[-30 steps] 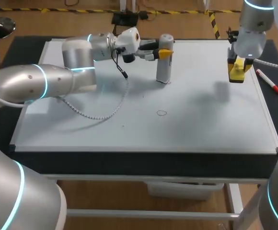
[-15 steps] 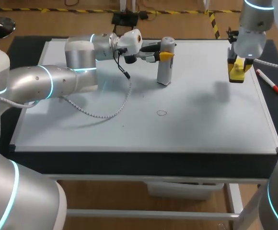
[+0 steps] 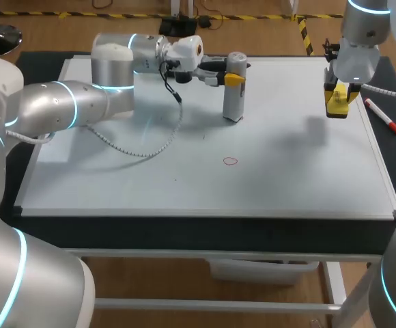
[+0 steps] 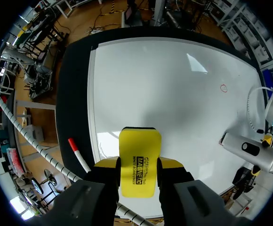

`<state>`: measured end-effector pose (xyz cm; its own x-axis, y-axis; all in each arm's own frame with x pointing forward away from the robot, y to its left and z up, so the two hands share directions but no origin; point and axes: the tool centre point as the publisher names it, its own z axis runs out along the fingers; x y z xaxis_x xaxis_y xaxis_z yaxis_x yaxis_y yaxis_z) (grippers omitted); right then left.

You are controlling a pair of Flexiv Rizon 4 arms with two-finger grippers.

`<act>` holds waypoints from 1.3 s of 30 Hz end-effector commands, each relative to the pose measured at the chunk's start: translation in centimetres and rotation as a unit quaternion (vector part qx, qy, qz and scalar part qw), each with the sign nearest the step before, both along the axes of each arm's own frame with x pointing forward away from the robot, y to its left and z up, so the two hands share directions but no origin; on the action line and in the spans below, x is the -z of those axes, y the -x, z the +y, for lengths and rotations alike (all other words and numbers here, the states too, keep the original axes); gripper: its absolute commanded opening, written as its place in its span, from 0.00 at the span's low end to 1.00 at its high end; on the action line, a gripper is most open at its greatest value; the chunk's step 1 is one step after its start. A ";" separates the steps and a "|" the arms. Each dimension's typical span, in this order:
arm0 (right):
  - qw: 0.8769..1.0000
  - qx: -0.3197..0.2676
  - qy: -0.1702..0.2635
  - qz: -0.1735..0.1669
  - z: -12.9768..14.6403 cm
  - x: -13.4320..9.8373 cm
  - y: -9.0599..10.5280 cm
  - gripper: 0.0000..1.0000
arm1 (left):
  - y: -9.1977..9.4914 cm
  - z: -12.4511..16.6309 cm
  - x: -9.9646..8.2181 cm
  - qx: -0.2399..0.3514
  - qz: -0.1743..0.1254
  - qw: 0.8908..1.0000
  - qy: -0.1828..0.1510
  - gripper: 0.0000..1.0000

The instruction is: Pick up the inspection probe, press it on each red-marked spot on the whiteboard one by one, put down the probe, pick up the eraser, and wipe off all the red marks.

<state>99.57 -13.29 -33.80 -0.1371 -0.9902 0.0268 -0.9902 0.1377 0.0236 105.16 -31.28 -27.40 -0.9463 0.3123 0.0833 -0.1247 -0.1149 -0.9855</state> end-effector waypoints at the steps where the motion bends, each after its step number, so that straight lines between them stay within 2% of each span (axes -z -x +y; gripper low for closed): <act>1: 1.000 -0.002 0.001 0.000 -0.1 -0.1 -0.1 0.00 | -0.4 0.1 0.0 0.025 -0.002 1.000 0.001 0.00; 17: 1.000 -0.002 0.001 0.000 -0.1 -0.1 -0.1 0.00 | -0.3 0.1 -0.3 0.030 -0.007 0.999 -0.010 0.00; 25: 1.000 -0.002 0.001 0.000 -0.1 -0.1 -0.1 0.00 | 0.0 0.6 -2.0 0.018 -0.019 1.000 0.001 0.00; 33: 1.000 -0.002 0.001 0.000 -0.1 -0.1 -0.1 0.00 | -0.3 3.3 -3.6 -0.026 -0.033 0.999 0.014 0.00; 39: 1.000 -0.002 0.001 0.000 -0.1 -0.1 -0.1 0.00 | -0.8 7.0 -4.5 -0.075 -0.036 0.996 0.023 0.00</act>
<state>99.57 -13.29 -33.80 -0.1371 -0.9902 0.0267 -0.9902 0.1377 0.0235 108.07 -26.55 -24.04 -0.9629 0.2697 -0.0075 -0.0459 -0.1909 -0.9805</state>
